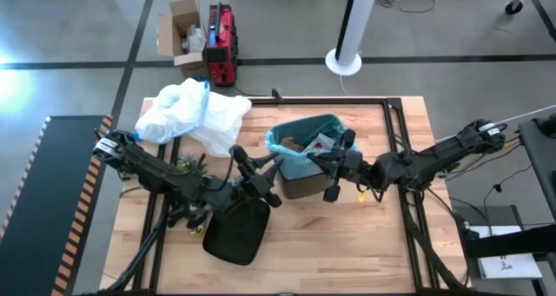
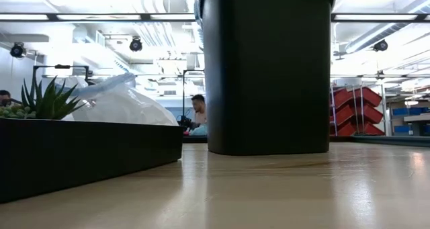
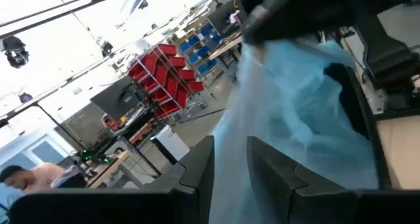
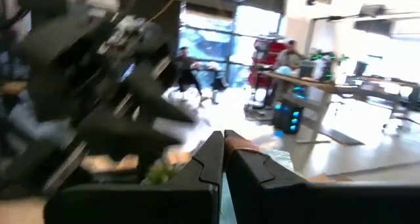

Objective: Place trash/remove bag and relplace

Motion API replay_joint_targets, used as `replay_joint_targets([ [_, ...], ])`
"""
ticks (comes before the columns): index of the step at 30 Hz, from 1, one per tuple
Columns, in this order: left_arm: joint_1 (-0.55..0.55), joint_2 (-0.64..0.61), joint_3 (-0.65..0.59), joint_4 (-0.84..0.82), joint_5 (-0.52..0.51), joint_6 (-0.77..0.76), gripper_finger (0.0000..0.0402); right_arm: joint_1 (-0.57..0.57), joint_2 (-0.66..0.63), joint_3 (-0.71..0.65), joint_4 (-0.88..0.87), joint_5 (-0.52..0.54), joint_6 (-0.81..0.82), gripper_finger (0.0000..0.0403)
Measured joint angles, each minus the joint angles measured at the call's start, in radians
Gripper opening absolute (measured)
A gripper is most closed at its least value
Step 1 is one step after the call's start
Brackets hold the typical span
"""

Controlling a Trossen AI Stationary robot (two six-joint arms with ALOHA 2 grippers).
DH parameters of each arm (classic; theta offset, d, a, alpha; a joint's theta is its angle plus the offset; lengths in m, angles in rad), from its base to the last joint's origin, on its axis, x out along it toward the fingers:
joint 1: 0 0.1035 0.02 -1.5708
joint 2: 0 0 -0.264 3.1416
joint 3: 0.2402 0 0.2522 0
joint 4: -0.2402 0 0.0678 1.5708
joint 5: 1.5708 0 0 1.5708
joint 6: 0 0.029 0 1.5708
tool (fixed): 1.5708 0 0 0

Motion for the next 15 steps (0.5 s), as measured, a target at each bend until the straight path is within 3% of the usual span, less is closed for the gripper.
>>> replay_joint_targets([
  [3, 0.013, 0.0, 0.019, -0.052, 0.001, 0.002, 0.0072, 0.0, -0.001, 0.044, -0.025, 0.069, -0.004, 0.0],
  [7, 0.028, 0.0, 0.14, -0.37, 0.018, -0.125, 0.0067, 0.0, -0.001, 0.142, -0.215, 0.087, 0.034, 0.0],
  [9, 0.041, -0.001, 0.208, -0.553, 0.124, -0.285, 0.0064, 0.0, -0.001, 0.202, -0.374, 0.094, 0.083, 0.0],
  [11, 0.053, -0.005, 0.263, -0.719, 0.293, -0.431, 0.0063, 0.0, -0.001, 0.255, -0.534, 0.093, 0.142, 0.0],
  [13, 0.062, -0.007, 0.296, -0.839, 0.458, -0.504, 0.0062, 0.0, 0.0, 0.305, -0.683, 0.094, 0.187, 0.0],
  [15, 0.062, -0.008, 0.299, -0.899, 0.513, -0.527, 0.0062, 0.0, -0.003, 0.353, -0.829, 0.093, 0.224, 0.0],
])
